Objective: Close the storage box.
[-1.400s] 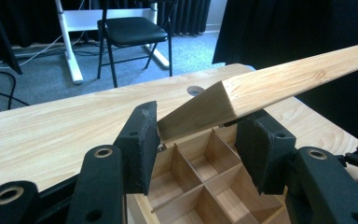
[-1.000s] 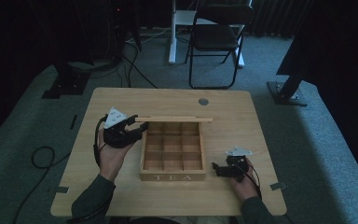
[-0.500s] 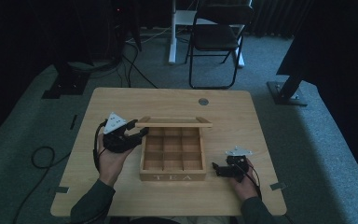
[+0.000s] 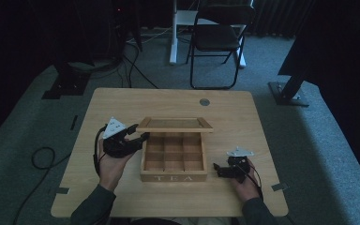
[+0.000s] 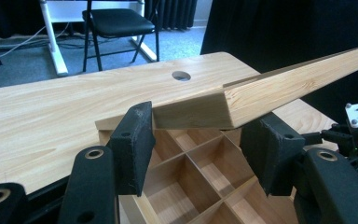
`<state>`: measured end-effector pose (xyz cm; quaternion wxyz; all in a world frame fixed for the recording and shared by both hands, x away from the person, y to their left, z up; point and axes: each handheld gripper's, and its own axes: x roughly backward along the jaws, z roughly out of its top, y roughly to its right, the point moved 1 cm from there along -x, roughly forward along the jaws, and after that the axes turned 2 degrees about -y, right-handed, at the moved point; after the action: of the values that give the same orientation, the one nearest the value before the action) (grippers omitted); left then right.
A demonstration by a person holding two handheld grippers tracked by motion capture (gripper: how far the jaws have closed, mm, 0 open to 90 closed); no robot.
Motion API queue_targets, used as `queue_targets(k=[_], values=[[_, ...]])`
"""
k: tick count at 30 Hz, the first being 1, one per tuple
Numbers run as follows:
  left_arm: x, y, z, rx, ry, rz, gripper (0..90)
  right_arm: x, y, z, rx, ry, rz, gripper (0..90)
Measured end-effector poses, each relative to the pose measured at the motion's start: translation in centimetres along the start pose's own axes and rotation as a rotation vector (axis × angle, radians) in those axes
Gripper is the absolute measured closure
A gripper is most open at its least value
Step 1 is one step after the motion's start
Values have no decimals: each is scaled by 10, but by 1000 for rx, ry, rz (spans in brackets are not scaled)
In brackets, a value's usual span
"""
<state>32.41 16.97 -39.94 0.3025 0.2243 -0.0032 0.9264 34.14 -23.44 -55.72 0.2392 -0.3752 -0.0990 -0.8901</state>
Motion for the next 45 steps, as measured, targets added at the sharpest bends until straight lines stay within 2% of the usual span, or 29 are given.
queue_targets(k=[25, 45], values=[[3, 4, -23, 10, -20, -19, 433, 0, 0, 0, 1, 1, 0, 124], [5, 7, -39, 16, -16, -43, 410, 0, 0, 0, -1, 0, 0, 124]])
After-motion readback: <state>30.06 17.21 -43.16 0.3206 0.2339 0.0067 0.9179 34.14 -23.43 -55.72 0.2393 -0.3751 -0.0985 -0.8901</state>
